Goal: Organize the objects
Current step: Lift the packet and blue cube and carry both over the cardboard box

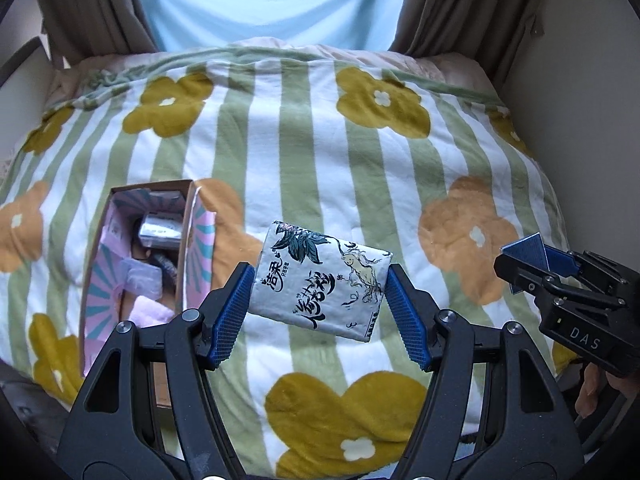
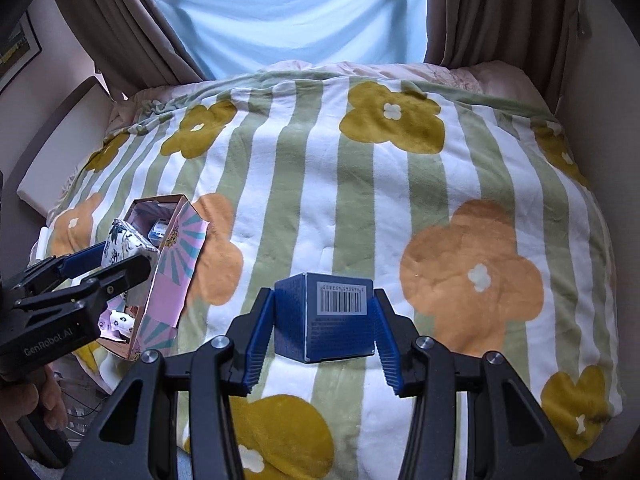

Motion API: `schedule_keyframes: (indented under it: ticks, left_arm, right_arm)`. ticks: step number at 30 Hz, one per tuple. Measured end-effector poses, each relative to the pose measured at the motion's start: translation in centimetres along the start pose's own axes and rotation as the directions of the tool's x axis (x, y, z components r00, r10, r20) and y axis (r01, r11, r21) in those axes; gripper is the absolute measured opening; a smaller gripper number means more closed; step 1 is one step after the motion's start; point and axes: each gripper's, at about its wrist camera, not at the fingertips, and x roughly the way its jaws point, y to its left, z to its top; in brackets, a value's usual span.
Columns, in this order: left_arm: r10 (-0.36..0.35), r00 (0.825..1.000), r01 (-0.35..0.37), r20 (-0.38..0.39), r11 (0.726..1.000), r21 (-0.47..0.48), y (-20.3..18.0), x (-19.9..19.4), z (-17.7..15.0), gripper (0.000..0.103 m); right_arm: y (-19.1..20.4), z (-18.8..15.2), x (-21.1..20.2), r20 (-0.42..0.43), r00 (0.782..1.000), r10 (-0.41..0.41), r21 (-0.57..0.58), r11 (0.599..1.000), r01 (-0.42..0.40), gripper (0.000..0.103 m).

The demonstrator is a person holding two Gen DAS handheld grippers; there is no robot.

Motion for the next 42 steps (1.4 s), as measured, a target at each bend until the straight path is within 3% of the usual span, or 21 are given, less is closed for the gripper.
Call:
schedule_keyframes:
  ticks: [15, 26, 35, 42]
  left_arm:
    - [0.036, 0.999, -0.035, 0.031, 0.998, -0.048, 4.0, -3.3, -2.4, 0.064]
    - [0.103, 0.994, -0.096, 0.034, 0.981, -0.169, 12.2, -5.9, -3.6, 0.064]
    - [0.121, 0.991, -0.131, -0.051, 0.959, -0.253, 19.8, -5.1, -5.2, 0.064]
    - [0.092, 0.984, -0.13, -0.154, 0.957, -0.261, 23.5, -0.9, -7.2, 0.064]
  right_arm:
    - [4.1, -0.5, -0.8, 0.009, 1.0, 0.016, -0.032, 0.999, -0.016, 0.044]
    - [11.7, 2.0, -0.1, 0.029, 0.995, 0.091, -0.155, 0.984, -0.085, 0.044]
    - [19.6, 5.4, 3.2, -0.006, 0.987, 0.163, -0.249, 0.955, -0.159, 0.044]
    - [25.3, 7.0, 8.7, -0.084, 0.985, 0.151, -0.315, 0.934, -0.17, 0.044]
